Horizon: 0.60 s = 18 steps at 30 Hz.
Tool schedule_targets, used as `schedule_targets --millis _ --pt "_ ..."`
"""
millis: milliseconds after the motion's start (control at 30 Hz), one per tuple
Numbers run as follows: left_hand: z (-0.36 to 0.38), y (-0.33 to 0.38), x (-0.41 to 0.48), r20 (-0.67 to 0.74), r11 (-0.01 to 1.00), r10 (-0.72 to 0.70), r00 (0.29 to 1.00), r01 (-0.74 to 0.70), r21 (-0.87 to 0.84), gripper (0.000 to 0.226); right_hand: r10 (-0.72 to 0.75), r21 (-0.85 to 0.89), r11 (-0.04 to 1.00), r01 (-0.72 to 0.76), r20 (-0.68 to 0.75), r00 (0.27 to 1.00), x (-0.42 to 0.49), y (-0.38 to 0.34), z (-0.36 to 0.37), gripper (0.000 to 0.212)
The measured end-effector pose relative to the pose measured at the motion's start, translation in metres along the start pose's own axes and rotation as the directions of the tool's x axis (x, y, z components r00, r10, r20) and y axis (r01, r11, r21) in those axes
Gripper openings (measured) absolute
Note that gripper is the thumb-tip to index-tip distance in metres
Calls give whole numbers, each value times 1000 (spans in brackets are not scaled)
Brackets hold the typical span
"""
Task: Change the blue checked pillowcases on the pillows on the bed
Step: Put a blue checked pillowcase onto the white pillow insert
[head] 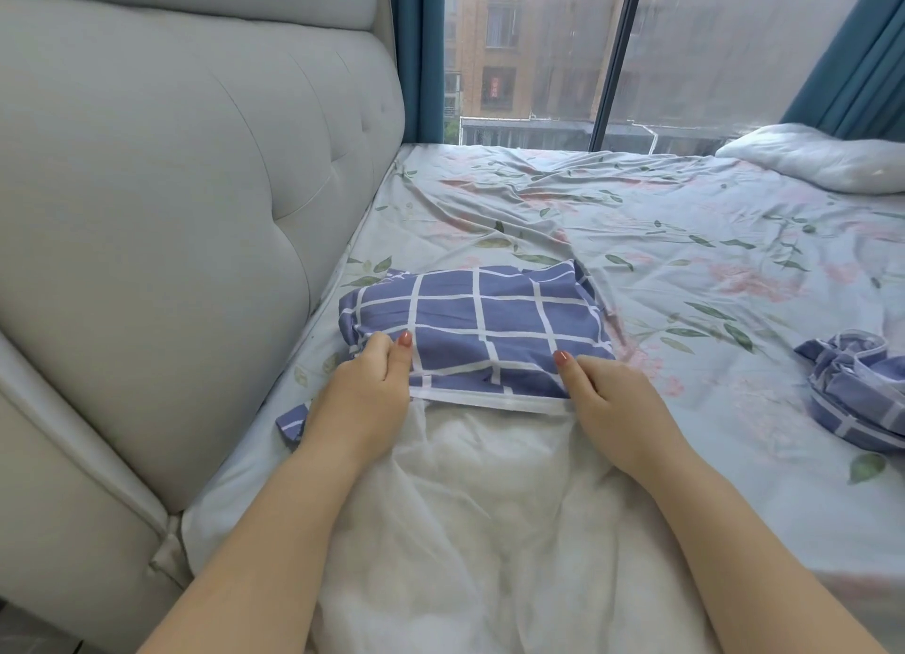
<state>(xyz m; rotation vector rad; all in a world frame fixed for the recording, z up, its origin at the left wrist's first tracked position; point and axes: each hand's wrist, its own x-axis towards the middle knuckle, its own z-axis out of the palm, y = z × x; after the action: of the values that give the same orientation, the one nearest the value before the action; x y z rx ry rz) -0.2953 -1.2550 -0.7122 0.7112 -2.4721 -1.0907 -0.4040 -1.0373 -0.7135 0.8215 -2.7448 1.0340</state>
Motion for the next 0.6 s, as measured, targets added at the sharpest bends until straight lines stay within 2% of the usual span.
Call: schedule_targets --millis 100,200,300,467,533,600 --pt "0 -6 3 -24 995 -55 998 57 81 42 37 12 999 -37 -12 999 -1 2 1 46" --pt "-2 -14 5 -78 956 -83 993 102 274 43 120 -51 991 -120 7 993 1 16 -3 33" --pt "-3 -20 10 -88 949 -40 995 66 307 39 213 -107 973 -206 63 975 2 33 -12 17" --pt "-7 -19 8 -156 907 20 988 48 419 43 131 -61 990 -126 84 988 -2 44 -16 9" --pt "-11 -21 9 -180 883 1 984 83 463 48 130 -6 991 -130 59 990 -3 44 -17 10" --pt "-12 -24 13 -140 880 -40 989 101 464 49 140 52 989 -141 20 990 -5 45 -19 11"
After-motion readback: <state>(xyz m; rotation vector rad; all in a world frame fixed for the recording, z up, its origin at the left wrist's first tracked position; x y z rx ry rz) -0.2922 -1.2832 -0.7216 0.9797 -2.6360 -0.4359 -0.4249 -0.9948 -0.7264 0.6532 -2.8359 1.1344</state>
